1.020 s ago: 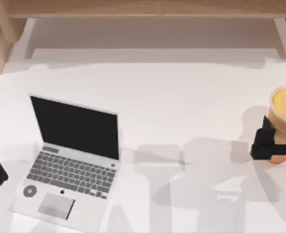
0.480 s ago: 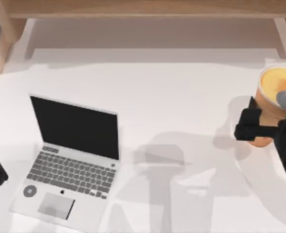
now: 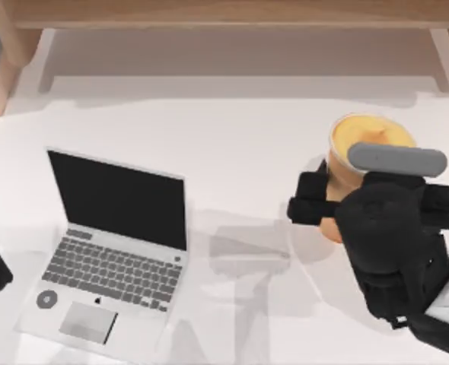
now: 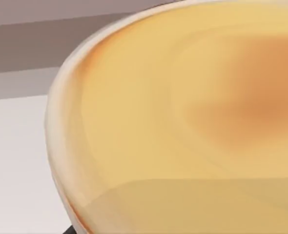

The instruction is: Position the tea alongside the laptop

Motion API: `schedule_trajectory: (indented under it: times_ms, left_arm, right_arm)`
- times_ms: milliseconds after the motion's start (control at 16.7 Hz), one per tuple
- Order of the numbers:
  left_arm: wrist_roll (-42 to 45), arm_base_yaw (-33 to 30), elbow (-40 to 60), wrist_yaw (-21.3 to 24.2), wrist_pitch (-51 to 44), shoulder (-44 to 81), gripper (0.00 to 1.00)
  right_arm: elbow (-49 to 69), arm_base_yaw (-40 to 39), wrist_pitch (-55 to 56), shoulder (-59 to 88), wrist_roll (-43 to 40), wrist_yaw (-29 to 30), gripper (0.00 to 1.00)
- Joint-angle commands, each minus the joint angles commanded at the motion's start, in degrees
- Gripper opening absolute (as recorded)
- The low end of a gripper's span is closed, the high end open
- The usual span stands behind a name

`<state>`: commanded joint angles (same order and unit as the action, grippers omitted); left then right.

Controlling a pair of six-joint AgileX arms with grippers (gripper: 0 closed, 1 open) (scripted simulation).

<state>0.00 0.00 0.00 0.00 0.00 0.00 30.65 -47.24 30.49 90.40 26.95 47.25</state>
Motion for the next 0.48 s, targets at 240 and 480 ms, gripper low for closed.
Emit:
schedule_trajectory:
  times_ms: [240, 480]
  left_arm:
    - [0.0, 0.0, 0.0, 0.0, 0.0, 0.0, 1.0]
    - [0.0, 0.0, 0.0, 0.0, 0.0, 0.0, 1.0]
  right_arm:
    - [8.0, -9.04, -9.97, 3.86, 7.54, 7.94, 0.0]
    - [15.03, -17.04, -19.04, 7.31, 13.93, 14.54, 0.0]
